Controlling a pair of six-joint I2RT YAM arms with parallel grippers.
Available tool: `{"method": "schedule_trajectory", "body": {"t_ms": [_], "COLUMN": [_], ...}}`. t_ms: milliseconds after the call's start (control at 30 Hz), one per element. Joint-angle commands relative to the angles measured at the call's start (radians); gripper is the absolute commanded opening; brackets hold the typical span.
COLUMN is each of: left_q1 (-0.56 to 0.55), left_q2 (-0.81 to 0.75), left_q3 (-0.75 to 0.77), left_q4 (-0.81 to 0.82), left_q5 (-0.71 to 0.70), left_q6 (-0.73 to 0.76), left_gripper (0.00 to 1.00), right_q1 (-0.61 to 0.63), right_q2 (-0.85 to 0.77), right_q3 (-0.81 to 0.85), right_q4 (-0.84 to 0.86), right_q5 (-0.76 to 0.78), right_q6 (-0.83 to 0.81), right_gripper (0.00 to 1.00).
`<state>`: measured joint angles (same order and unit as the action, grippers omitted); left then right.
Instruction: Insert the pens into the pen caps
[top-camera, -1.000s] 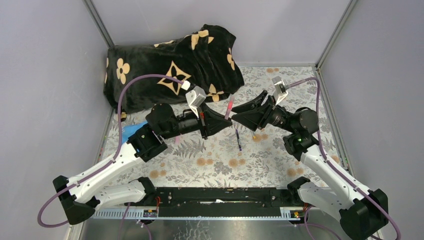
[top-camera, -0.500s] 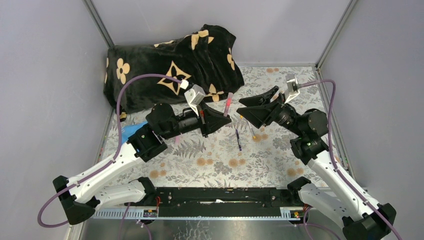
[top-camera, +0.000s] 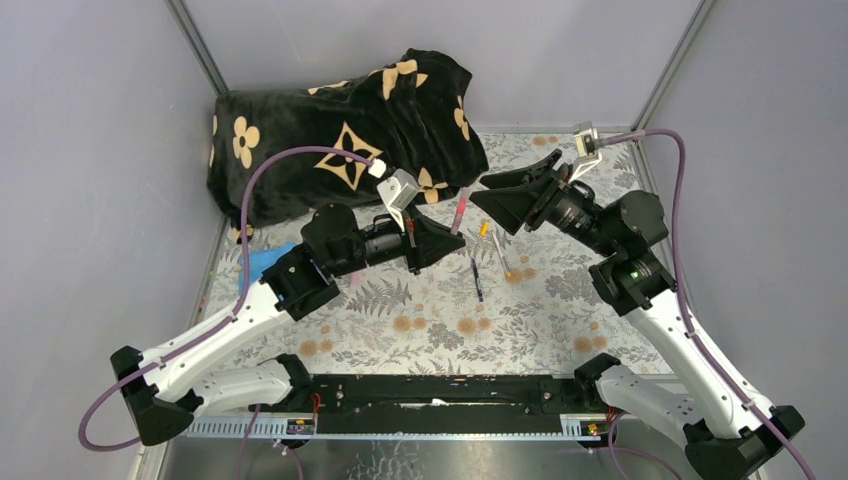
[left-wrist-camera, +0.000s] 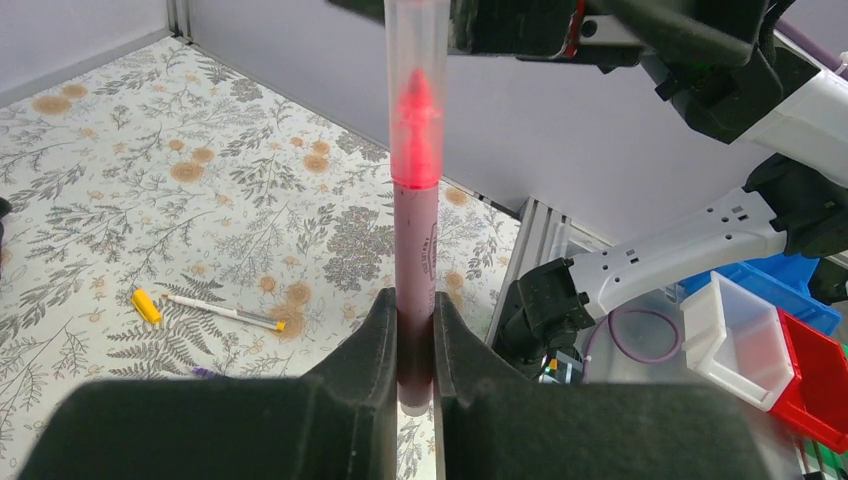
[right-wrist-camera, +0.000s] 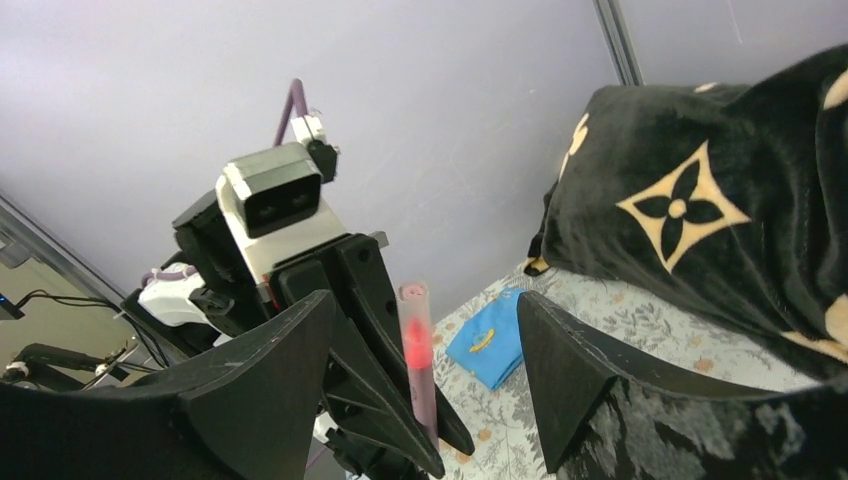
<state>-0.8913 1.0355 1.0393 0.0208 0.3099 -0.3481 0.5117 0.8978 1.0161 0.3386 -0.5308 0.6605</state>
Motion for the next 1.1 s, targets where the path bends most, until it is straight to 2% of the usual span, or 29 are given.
{"method": "schedule_trajectory", "body": {"t_ms": [0,367,500,1000,1067], "left_q1": [-0.006,-0.006,-0.005,-0.005,-0.005], "left_q2": [0.008,0.031,0.039,0.034,0.030], "left_q3": [0.047,0.053,0.060,0.058,0.060], "left_q4": [0.004,-0.005,-0.009,0.000,0.001], "left_q5": [-0.002,0.005,0.010,-0.002,-0.017], "left_q6": [0.017,0.019,0.021,0.013,0.009], "left_gripper": [0.00,0.00,0.00,0.00,0.00], "right_q1": [0.033,0.082,0.087,0.087,0.088], "right_q2": [0.020,0.072,0.073,0.072,0.071], "right_q3": [0.049,0.064,0.064,0.039,0.025], "right_q4": [-0.040,-0.021,-0.009,-0.045,-0.047], "right_q5": [0.045,-0.001,-0.001,0.005,0.007], "right_q6": [-0.025,-0.029,-0.034,-0.068,-0.075], "right_gripper": [0.74,0.66,0.56,0.27,0.19]}}
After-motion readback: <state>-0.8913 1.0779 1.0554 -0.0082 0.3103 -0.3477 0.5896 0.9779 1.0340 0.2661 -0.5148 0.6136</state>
